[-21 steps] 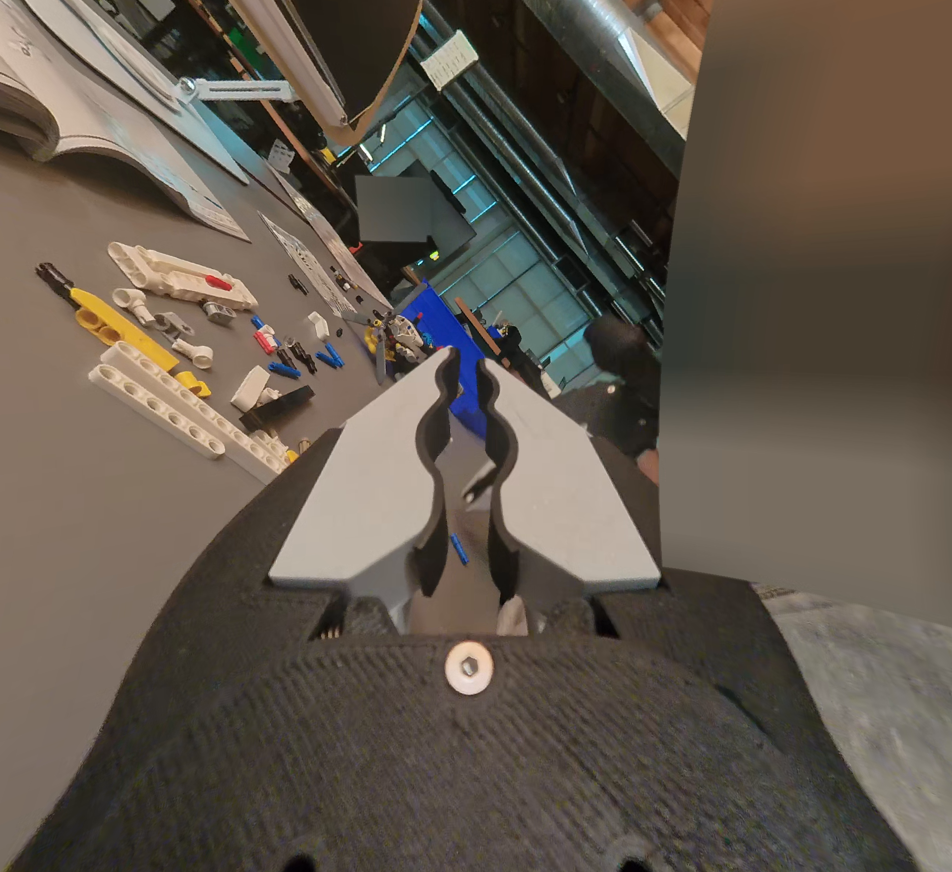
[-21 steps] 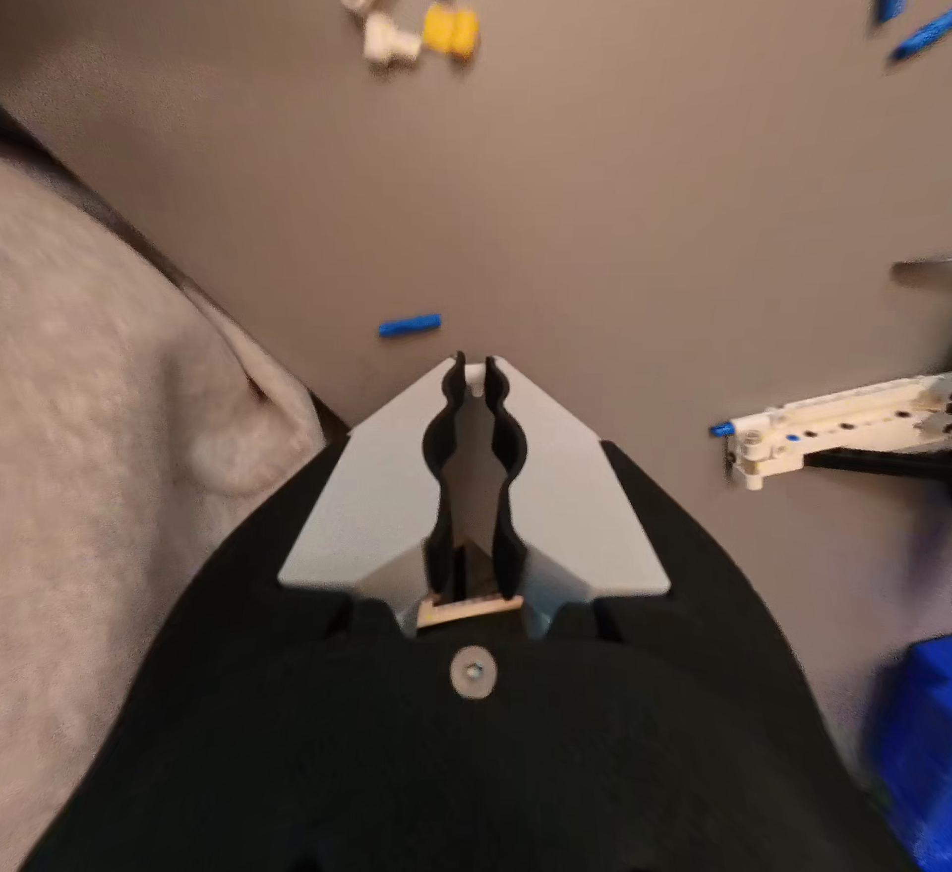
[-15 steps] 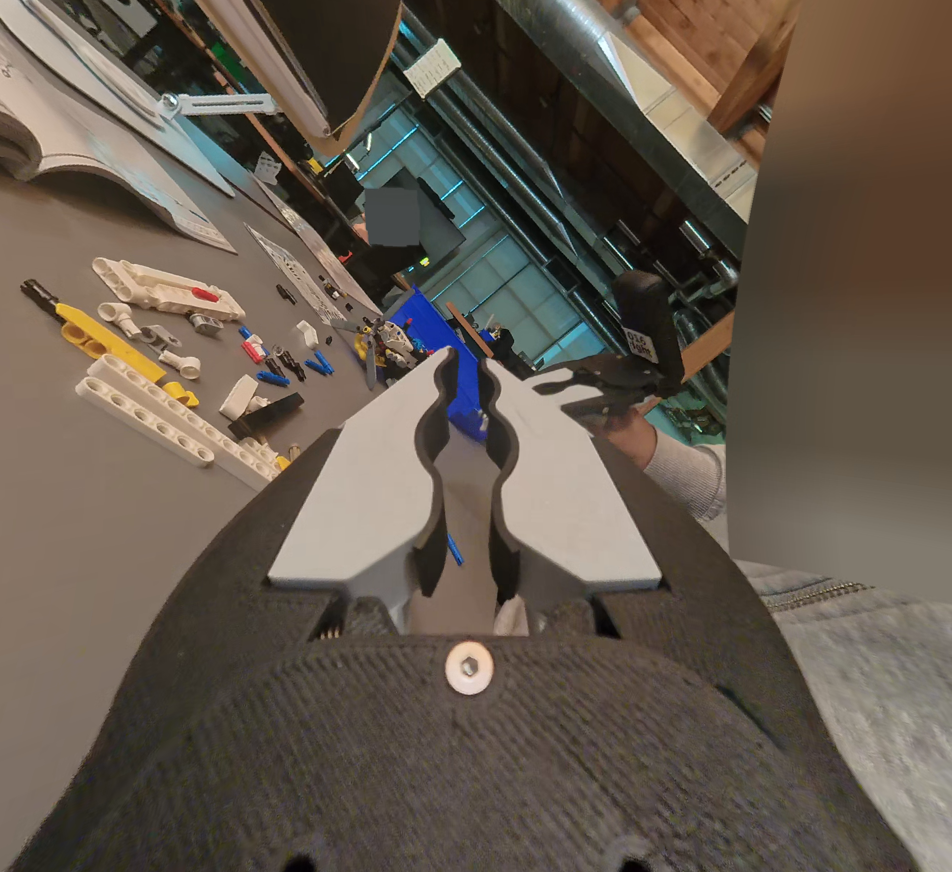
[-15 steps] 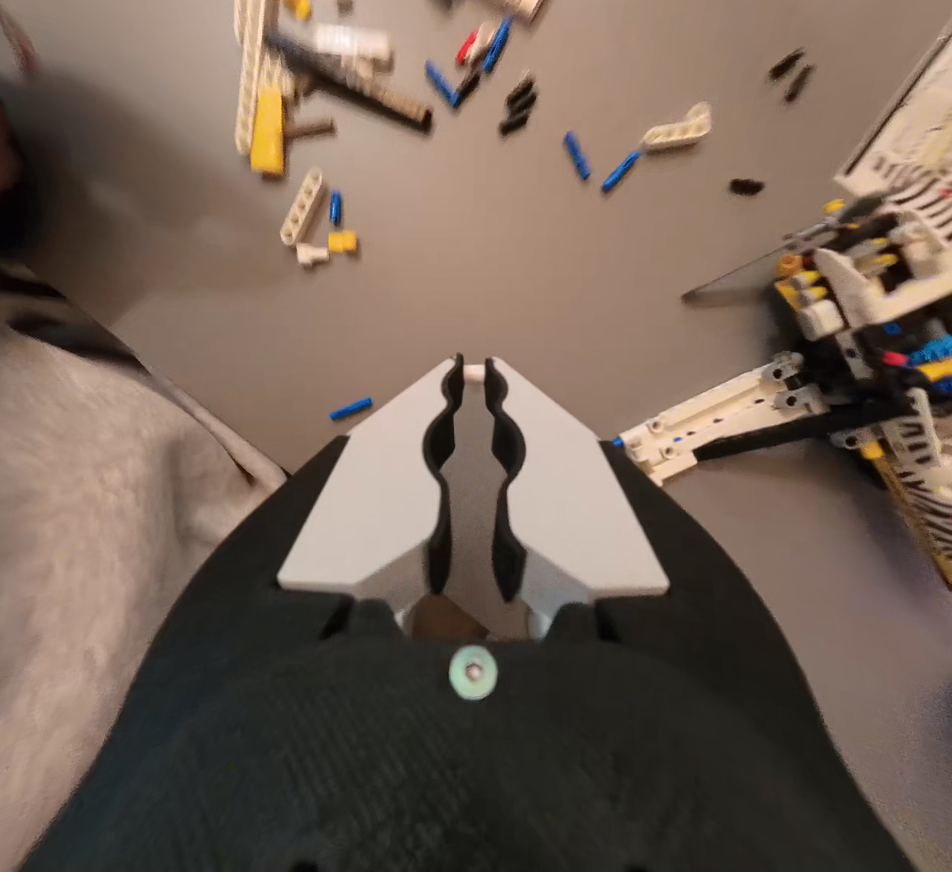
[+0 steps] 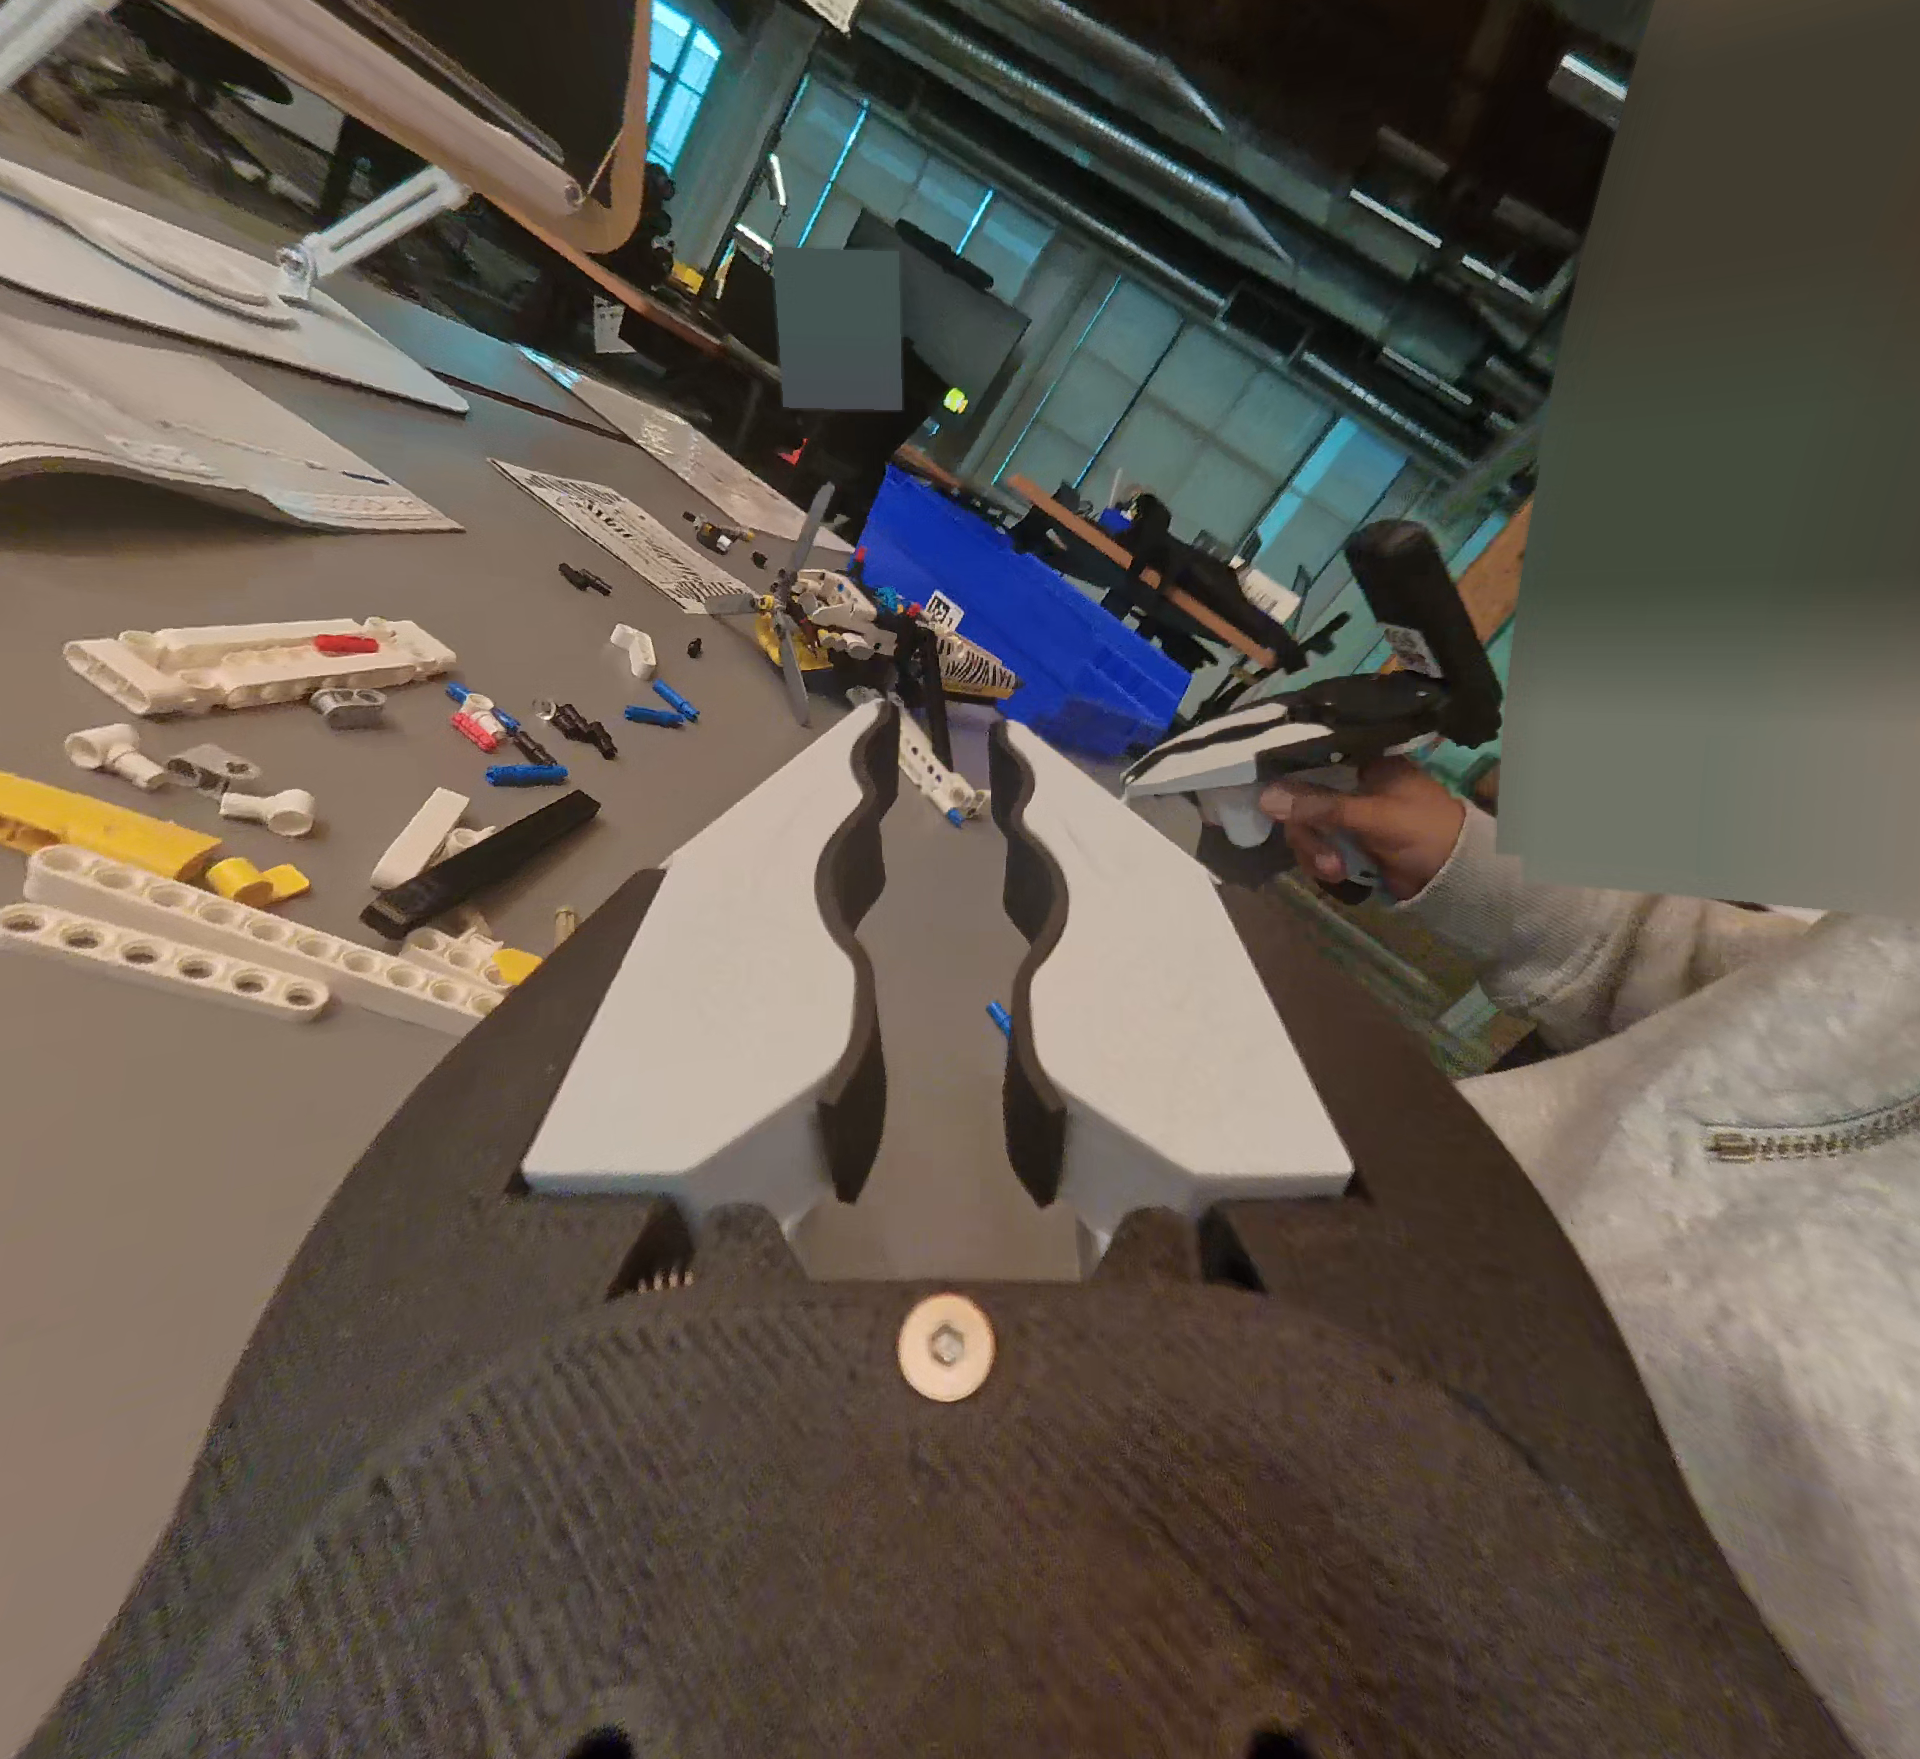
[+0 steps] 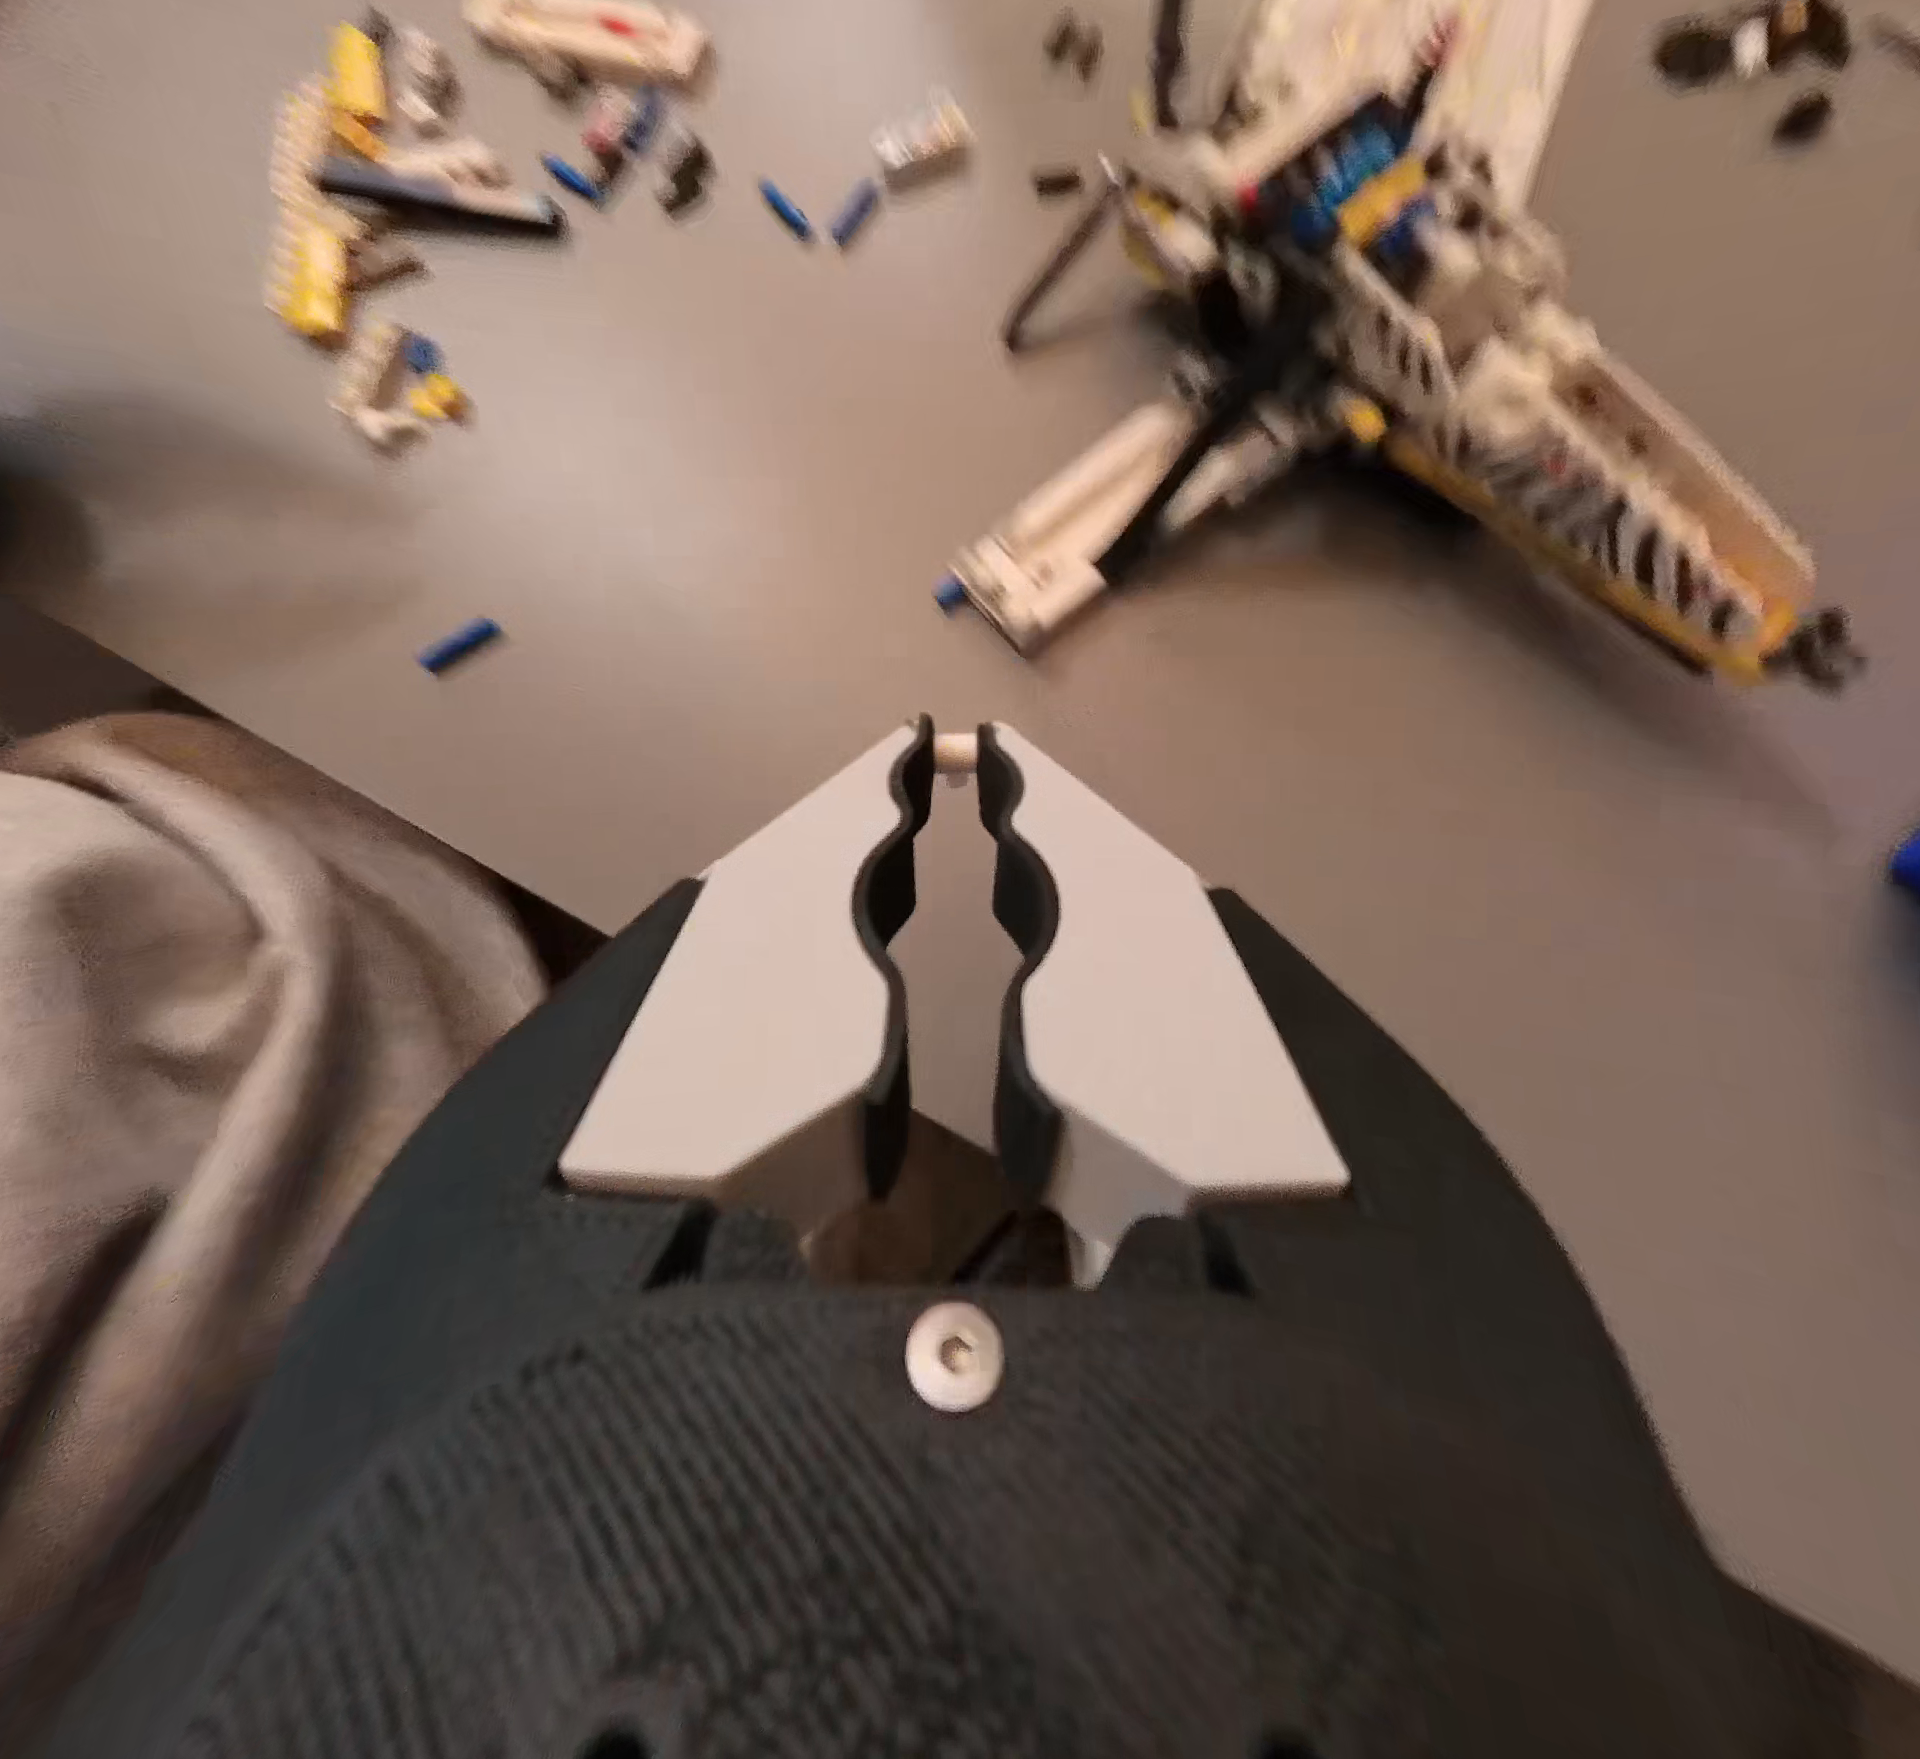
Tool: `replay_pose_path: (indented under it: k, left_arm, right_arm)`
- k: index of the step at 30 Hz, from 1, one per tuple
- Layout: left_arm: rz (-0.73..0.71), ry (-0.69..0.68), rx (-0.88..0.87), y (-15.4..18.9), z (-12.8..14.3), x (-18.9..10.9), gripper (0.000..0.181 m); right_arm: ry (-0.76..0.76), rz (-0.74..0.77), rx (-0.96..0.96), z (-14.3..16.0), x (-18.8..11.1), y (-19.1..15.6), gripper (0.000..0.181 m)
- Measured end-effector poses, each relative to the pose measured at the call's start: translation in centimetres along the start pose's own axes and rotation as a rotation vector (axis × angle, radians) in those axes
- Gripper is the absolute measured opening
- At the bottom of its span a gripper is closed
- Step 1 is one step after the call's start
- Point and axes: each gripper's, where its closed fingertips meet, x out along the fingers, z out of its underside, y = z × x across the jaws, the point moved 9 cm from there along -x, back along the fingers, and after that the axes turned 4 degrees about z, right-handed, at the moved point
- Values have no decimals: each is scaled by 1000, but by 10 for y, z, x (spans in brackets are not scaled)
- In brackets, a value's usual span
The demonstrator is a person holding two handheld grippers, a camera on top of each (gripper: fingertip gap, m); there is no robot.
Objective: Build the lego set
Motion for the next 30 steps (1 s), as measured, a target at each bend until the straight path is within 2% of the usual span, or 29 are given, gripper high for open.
replay_pose_path:
  k: [2, 6, 10, 12, 15, 19, 22, 23, 25, 27, 30]
  left_arm:
    - [3, -24, 31, 7, 4, 8, 15]
    - [28, -90, 78, 22, 15, 37, 16]
    - [66, -138, 63, 37, 23, 67, 16]
    - [87, -149, 55, 44, 28, 79, 16]
    - [86, -200, 78, 54, 39, 90, 16]
    - [30, -238, 178, 66, 52, 96, 17]
    - [-27, -262, 243, 79, 60, 103, 22]
    - [-44, -279, 260, 84, 64, 106, 25]
    - [-73, -331, 297, 93, 74, 112, 28]
    - [-111, -408, 342, 97, 86, 117, 30]
    - [-120, -452, 386, 106, 104, 123, 29]
  right_arm:
    - [0, -10, 60, 20, 8, 21, 7]
    - [19, -17, 157, 35, 24, 55, 9]
    - [5, -27, 235, 41, 31, 80, 34]
    - [31, -27, 258, 43, 23, 90, 35]
    - [149, 15, 267, 49, -3, 100, 37]
    - [307, 187, 184, 84, -45, 105, 49]
    - [378, 378, 52, 133, -68, 104, 60]
    - [398, 439, 16, 154, -72, 103, 65]
    - [405, 514, -25, 200, -70, 99, 65]
    - [337, 514, -7, 254, -53, 95, 67]
    - [161, 434, 130, 359, 2, 95, 72]
